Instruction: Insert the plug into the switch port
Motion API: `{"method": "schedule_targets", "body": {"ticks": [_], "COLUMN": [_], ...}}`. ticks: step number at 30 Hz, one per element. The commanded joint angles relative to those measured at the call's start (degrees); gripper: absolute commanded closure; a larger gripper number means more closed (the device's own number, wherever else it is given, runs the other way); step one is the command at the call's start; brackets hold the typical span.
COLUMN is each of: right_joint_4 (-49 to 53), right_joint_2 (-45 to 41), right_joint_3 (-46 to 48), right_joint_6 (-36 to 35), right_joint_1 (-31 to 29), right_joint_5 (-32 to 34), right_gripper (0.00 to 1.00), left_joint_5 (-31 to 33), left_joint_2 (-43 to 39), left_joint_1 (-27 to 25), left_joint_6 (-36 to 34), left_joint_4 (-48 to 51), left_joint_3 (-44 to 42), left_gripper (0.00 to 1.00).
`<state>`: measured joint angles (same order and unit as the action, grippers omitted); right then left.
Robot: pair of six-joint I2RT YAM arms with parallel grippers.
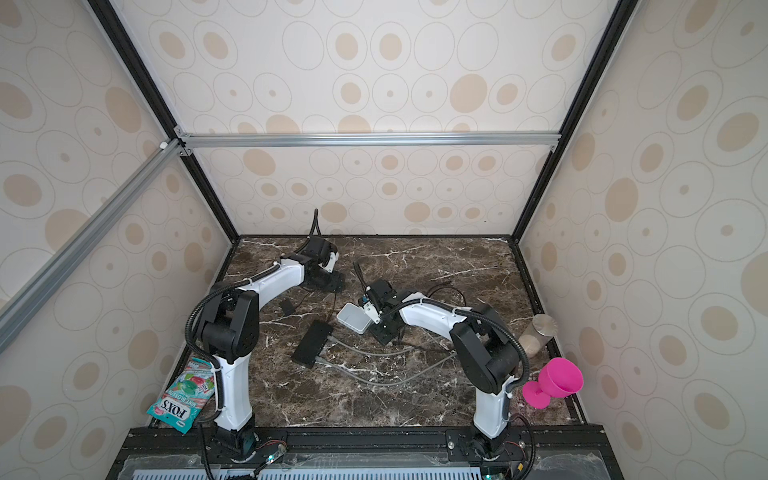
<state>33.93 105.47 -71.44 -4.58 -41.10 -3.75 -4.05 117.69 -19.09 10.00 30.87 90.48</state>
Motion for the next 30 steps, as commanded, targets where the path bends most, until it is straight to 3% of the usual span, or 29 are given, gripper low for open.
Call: {"method": "schedule_targets", "body": {"ticks": [1,3,5,7,11,14,18,20,23,26,30], "right_joint_4": [1.4,1.34,1.49,1.64,1.71,1.75,2.06,1.97,2.04,2.35,2.5], "right_joint_2": [-2.18,-2.21,-1.96,-1.78,-2.45,-2.9,-3.48,-3.78,-4.12,-4.05,-4.18], "right_joint_3": [1.15,1.39,1.22,1.04,1.08,1.2,1.37,1.65,1.67,1.49,1.3], "right_joint_6": [-0.95,-1.04,-1.06,-1.12,-1.36,-1.69,-1.76,-1.69,-1.7,-1.92,-2.14], "right_joint_1": [-0.21,-0.14,-0.21,-0.09,-0.1,0.05,0.3,0.33,0.34,0.35,0.33], "right_joint_5": [1.15,1.2,1.31,1.55,3.32,4.45,4.89,4.93,4.78,4.72,4.8], "right_gripper": [1.0,1.0,1.0,1.0,1.0,1.0,1.0,1.0,1.0,1.0,1.0], "left_joint_5": [5.68,-7.05,-24.1,-34.85,-42.59,-40.0,-28.4,-20.31,-6.22,3.65,4.42], "left_joint_2": [-4.52,-9.56,-12.47,-12.52,-7.68,-2.81,3.62,3.29,1.66,1.32,0.57], "left_joint_1": [0.68,0.72,0.73,0.39,0.06,-0.07,0.02,0.13,0.03,-0.07,-0.49], "left_joint_6": [-2.26,-1.55,1.44,4.93,7.41,7.03,3.66,2.88,1.0,-0.85,-1.19], "left_joint_4": [1.05,-6.42,-14.47,-19.99,-19.47,-13.11,-2.4,-0.9,2.19,4.45,5.03], "left_joint_3": [-0.12,-4.77,-8.56,-10.11,-8.71,-5.96,-1.34,-1.19,-0.35,0.22,-0.06], "left_gripper": [0.19,0.19,0.24,0.31,0.47,0.45,0.42,0.4,0.29,0.23,0.21]}}
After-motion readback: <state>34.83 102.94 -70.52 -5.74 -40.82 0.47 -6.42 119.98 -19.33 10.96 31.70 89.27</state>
